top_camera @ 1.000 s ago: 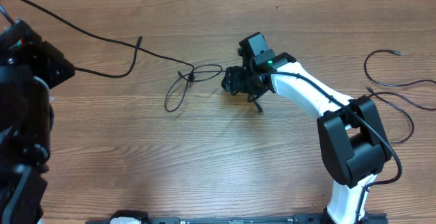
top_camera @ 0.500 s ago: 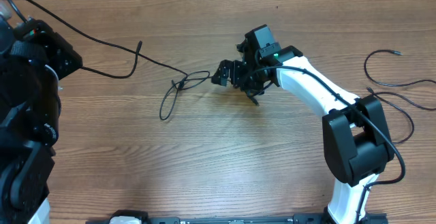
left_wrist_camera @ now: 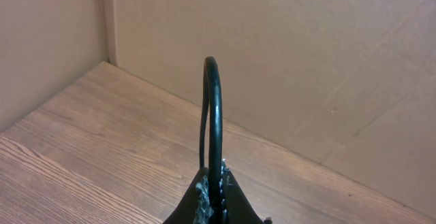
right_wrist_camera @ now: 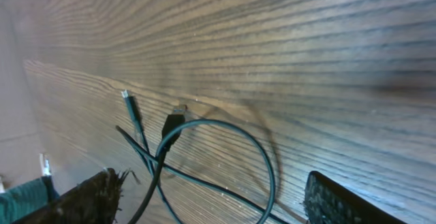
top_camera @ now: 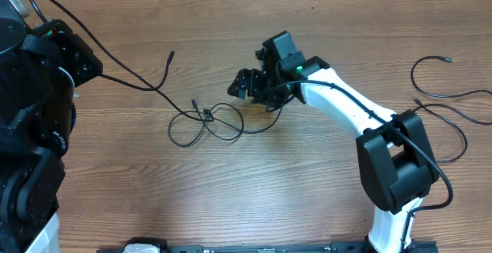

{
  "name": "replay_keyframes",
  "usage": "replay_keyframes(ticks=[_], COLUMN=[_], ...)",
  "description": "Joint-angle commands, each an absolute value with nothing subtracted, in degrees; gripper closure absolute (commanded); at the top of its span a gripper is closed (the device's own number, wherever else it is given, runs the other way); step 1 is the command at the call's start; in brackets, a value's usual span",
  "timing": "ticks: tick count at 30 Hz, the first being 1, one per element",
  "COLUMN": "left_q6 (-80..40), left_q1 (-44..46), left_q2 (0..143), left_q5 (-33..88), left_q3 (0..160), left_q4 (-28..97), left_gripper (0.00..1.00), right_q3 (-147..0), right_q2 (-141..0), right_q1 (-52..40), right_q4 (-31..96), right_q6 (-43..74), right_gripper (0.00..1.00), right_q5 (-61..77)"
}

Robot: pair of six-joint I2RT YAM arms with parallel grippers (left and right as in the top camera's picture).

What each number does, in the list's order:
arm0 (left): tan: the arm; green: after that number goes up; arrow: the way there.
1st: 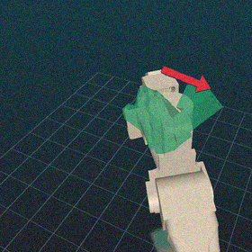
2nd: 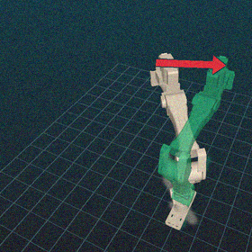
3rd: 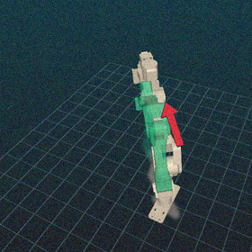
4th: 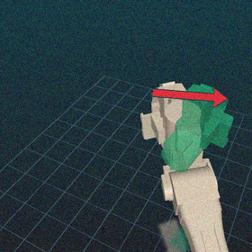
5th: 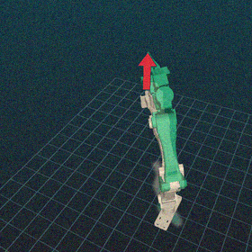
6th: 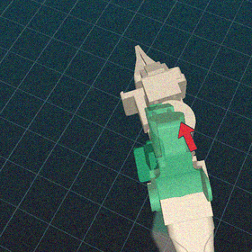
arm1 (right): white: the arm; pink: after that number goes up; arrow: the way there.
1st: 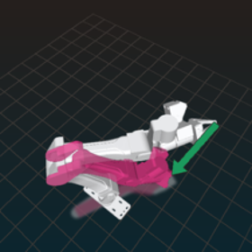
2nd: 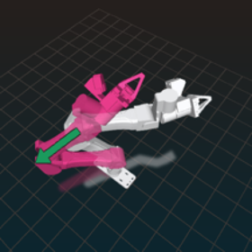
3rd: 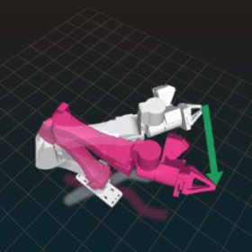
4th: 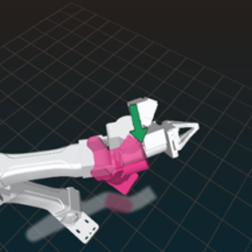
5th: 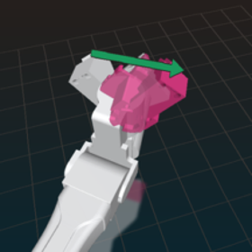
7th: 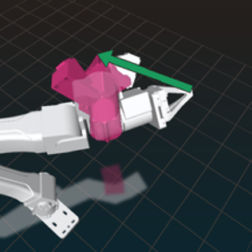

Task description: Untangle cables

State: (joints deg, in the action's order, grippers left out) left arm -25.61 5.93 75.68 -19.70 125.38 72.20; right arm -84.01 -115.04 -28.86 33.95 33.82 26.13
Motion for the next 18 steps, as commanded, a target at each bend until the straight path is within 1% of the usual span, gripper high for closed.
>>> replay_keyframes(ticks=[1, 5, 9, 10, 14, 16, 18], left_q6=[-26.4, -26.3, -26.4, -26.4, -26.4, -26.4, -26.4], left_q1=[5.6, 5.6, 5.6, 5.6, 5.6, 5.6, 5.6], left_q2=[75.6, 75.6, 75.6, 75.6, 75.6, 75.6, 75.6], left_q5=[-19.6, -19.9, -19.9, -19.9, -19.9, -20.1, -20.1], left_q3=[125.5, 125.5, 125.5, 125.5, 125.5, 125.5, 125.5], left_q4=[72.0, 72.2, 72.1, 72.1, 72.2, 72.4, 72.6], left_gripper=[0.96, 0.96, 0.96, 0.96, 0.96, 0.96, 0.96], right_q3=[-85.5, -85.5, -85.4, -85.4, -85.4, -85.4, -85.4], right_q2=[-115.1, -115.1, -115.2, -115.3, -116.0, -116.7, -117.6], right_q1=[-30.9, -33.2, -35.6, -36.2, -38.3, -39.4, -40.4], right_q4=[35.1, 37.1, 37.9, 38.0, 37.9, 37.1, 35.6], right_q6=[35.6, 35.6, 35.6, 35.6, 35.3, 32.4, 28.1], right_gripper=[0.18, 0.18, 0.21, 0.23, 0.40, 0.43, 0.41], right_q5=[22.1, 16.8, 12.5, 11.4, 9.0, 9.0, 9.0])
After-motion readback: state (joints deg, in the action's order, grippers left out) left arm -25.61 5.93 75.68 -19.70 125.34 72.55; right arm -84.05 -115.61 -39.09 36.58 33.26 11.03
